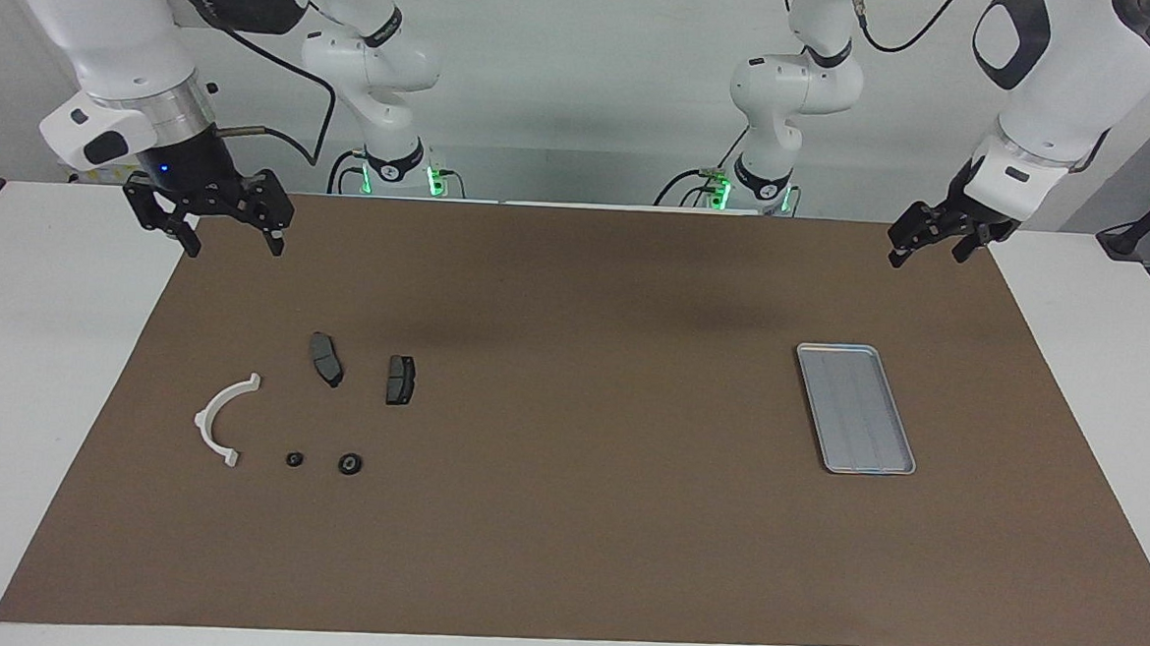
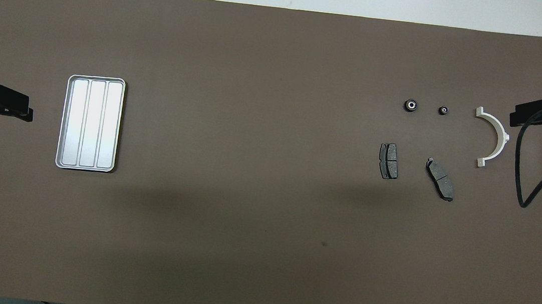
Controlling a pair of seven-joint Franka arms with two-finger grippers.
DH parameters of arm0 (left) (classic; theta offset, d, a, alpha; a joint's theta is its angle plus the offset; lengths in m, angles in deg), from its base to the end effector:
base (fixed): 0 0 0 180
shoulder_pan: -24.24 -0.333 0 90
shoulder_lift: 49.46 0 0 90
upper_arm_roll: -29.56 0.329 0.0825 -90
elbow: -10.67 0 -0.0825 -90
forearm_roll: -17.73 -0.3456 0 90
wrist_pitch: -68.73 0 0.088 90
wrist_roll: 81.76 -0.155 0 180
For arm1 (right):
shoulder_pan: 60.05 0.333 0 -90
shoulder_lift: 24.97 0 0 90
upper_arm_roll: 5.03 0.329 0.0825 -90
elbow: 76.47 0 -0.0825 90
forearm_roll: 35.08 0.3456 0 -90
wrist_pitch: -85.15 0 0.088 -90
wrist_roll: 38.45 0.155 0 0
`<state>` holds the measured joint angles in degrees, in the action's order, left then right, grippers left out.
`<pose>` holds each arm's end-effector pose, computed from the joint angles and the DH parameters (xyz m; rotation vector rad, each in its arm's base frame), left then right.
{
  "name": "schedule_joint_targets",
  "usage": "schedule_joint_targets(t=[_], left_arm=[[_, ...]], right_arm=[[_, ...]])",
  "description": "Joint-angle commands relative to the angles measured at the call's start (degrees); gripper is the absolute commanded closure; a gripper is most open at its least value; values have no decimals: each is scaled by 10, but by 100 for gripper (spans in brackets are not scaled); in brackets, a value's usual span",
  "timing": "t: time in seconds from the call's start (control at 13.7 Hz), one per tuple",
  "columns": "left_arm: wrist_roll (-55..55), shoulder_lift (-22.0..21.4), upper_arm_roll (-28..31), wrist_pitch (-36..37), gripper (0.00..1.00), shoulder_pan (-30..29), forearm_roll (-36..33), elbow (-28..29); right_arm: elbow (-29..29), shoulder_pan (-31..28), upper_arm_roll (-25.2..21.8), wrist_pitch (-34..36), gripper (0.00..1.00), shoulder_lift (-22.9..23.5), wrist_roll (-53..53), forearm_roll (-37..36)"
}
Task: Place bearing gear from tray to pile
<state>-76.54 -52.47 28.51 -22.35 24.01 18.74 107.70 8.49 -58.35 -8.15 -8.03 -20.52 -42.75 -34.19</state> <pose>0.4955 -0.0100 0.5647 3.1243 0.1213 -0.0815 0.5504 -0.0101 0.5919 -3.1309 -0.0786 -0.1040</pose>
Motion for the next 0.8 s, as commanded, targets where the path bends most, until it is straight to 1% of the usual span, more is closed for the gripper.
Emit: schedule_joint_targets(t=[0.0,0.73], left_arm=[[-1,-8,5,10,0,5,5,2],[-1,-7,5,10,0,5,5,2]], right_arm=[[-7,4,-3,6,0,6,4,-5],[-7,1,-3,7,0,6,3,-6]])
